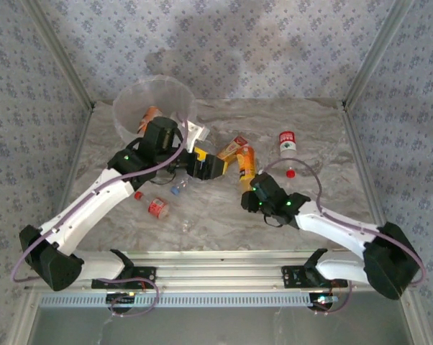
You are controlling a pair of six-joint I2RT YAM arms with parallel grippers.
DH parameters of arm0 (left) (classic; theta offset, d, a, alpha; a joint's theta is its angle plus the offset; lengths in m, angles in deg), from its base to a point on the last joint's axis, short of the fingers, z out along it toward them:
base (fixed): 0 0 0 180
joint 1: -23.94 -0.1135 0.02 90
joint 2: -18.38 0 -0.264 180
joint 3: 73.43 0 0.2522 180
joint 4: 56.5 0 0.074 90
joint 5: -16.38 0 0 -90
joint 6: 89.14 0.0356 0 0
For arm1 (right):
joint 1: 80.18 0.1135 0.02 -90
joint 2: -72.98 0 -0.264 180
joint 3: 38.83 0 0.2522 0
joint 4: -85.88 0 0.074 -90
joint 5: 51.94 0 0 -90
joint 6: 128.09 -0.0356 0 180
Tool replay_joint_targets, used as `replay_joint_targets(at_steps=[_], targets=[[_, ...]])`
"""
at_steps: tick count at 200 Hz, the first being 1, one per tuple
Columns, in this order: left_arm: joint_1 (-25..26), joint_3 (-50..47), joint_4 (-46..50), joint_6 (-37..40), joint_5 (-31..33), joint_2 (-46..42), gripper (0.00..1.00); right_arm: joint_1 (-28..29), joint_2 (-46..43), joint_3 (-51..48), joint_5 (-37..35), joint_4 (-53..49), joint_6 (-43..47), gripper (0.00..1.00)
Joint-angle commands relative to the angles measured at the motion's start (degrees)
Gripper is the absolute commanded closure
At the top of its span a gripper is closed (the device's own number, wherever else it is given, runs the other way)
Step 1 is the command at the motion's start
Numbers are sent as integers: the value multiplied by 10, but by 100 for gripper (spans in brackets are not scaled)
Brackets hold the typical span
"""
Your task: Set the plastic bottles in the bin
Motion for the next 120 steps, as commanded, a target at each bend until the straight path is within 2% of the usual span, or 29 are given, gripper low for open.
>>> replay_joint_targets(at_steps=[1,16,32,60,73,120], targets=[[29,30,11,-9,34,-2,0,-13,-58,-3,-7,-35,36,66],[40,39,10,-22,47,6,0,-21,-92,2,6,-43,53,67],[41,35,-12,-73,40,22,0,-26,-124,13,21,-51,70,66],[41,7,-101,-169,8,40,4,-31,-166,38,52,-59,101,67],[41,-6,-138,-200,3,41,0,-32,-181,48,73,-57,110,68],[41,20,-143,-223,13,80,4,-30,-207,68,138,-37,126,68]])
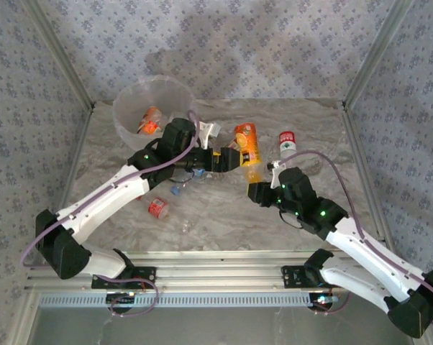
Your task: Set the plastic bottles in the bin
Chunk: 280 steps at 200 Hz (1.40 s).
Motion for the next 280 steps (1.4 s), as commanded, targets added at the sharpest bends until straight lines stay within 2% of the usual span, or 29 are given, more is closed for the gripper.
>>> replay_joint_targets(at_steps=[1,31,98,117,131,184,219,242,280], targets=[[0,23,-34,-33,-6,19,4,-1,-16,21,46,11,22,68],[-1,21,-60,-54,-11,39,5,5,-28,23,56,26,20,69],[1,-24,-218,-121,-45,62,13,19,-33,14,65,34,23,70],[0,-33,-240,-131,-45,58,19,22,-31,9,63,35,21,70],[1,-37,-249,-135,-43,54,29,24,-29,3,59,37,20,70],[1,-53,-291,-155,-44,37,40,35,-24,-10,51,52,13,70],[2,-54,-291,-139,-42,27,51,42,-15,-9,47,63,10,69],[2,-41,-256,-111,-37,21,54,46,-14,-5,45,63,10,63],[-5,30,-120,-25,-13,8,55,45,-39,11,40,46,23,36]])
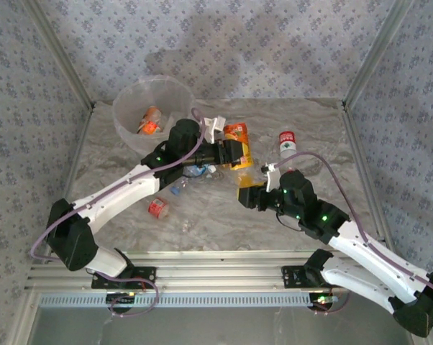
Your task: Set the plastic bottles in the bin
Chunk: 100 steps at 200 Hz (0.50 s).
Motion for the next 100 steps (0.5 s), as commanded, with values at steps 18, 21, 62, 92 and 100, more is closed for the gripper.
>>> replay_joint_targets(at_steps=[18,21,62,92,100], targets=[[-15,110,136,108,20,-33,55,2,-39,37,-3,-18,27,23],[-17,118,146,114,20,-33,55,1,-42,41,-2,-19,30,21],[-56,250,315,228,62,-19,55,1,-74,96,6,-40,64,4],[-90,357,427,321,129,6,55,0,-89,120,15,-43,73,0],[-98,384,453,341,149,14,55,-1,-91,124,19,-42,75,0]])
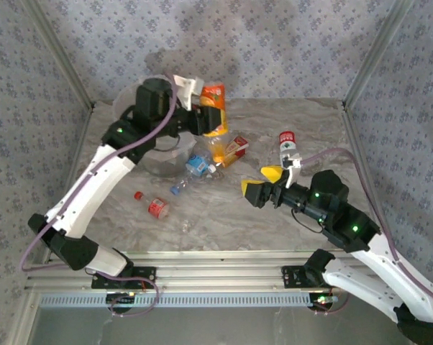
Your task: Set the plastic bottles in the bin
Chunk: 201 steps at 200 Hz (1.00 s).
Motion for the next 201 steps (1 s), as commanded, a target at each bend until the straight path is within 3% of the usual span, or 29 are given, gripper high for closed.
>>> replay_joint_targets(at_steps=[1,45,103,152,201], targets=[[-22,83,128,107,72,15,55,-1,-10,24,17,-14,22,0],[-76,209,216,211,159,66,56,-1,-25,34,9,-10,39,0],[-162,310,254,273,191,150,58,-2,-28,37,1,-27,45,0],[-195,292,247,303,221,205,59,-3,-28,33,0,-37,50,0],[-195,241,232,321,299,232,61,-4,-28,29,0,-43,47,0]])
